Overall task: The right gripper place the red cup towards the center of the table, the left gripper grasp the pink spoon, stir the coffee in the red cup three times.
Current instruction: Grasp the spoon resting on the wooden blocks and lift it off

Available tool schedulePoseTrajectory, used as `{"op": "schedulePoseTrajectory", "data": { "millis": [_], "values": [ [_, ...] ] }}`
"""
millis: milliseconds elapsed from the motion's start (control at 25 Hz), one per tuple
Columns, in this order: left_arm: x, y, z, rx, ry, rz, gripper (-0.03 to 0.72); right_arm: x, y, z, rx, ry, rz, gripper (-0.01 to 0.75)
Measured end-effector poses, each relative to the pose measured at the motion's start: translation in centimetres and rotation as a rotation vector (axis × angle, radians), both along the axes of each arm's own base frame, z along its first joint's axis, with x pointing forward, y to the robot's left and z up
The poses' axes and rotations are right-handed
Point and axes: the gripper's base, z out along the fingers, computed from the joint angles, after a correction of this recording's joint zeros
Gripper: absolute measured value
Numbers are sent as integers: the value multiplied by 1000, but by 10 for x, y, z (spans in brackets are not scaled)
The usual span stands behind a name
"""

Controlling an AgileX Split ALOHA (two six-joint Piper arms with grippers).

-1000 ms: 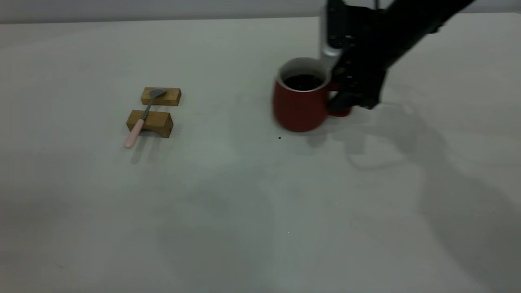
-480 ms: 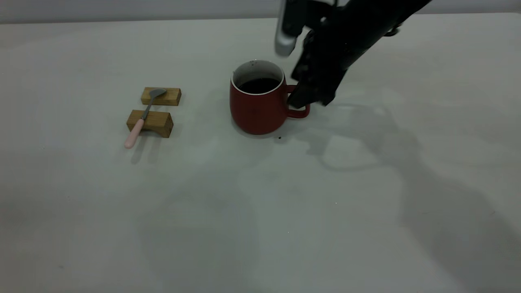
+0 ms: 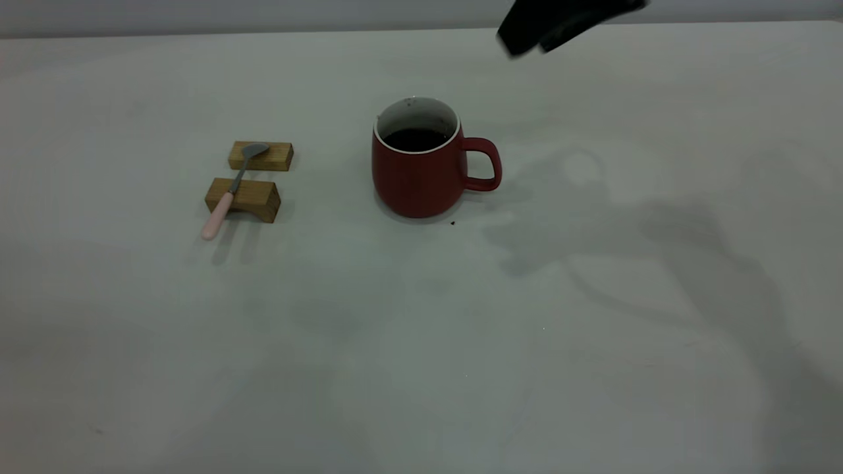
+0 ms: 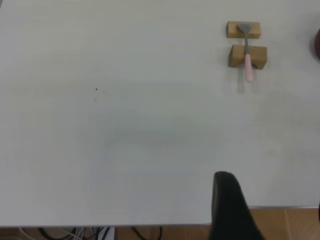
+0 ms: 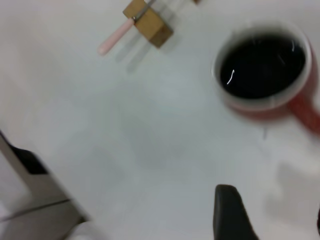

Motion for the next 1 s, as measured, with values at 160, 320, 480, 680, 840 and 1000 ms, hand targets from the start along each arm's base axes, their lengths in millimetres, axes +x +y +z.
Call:
{"op": "schedulePoseTrajectory", "data": {
  "millis": [160, 320, 480, 680, 840, 1000],
  "values": [
    [0, 0, 0, 0, 0, 0, 492, -45, -30, 28, -196, 86, -149, 463],
    [0, 0, 0, 0, 0, 0, 492, -97, -69, 38, -459, 177, -328, 480],
    [0, 0, 0, 0, 0, 0, 492, -151, -98, 43, -618, 262, -461, 483],
    [0, 0, 0, 0, 0, 0, 492, -211, -116, 43, -657, 295, -495, 483],
    [0, 0, 0, 0, 0, 0, 492, -243, -128, 44, -575, 235, -572, 483],
    [0, 0, 0, 0, 0, 0, 492, -264, -141, 57, -460, 93, -719, 485]
  ]
}}
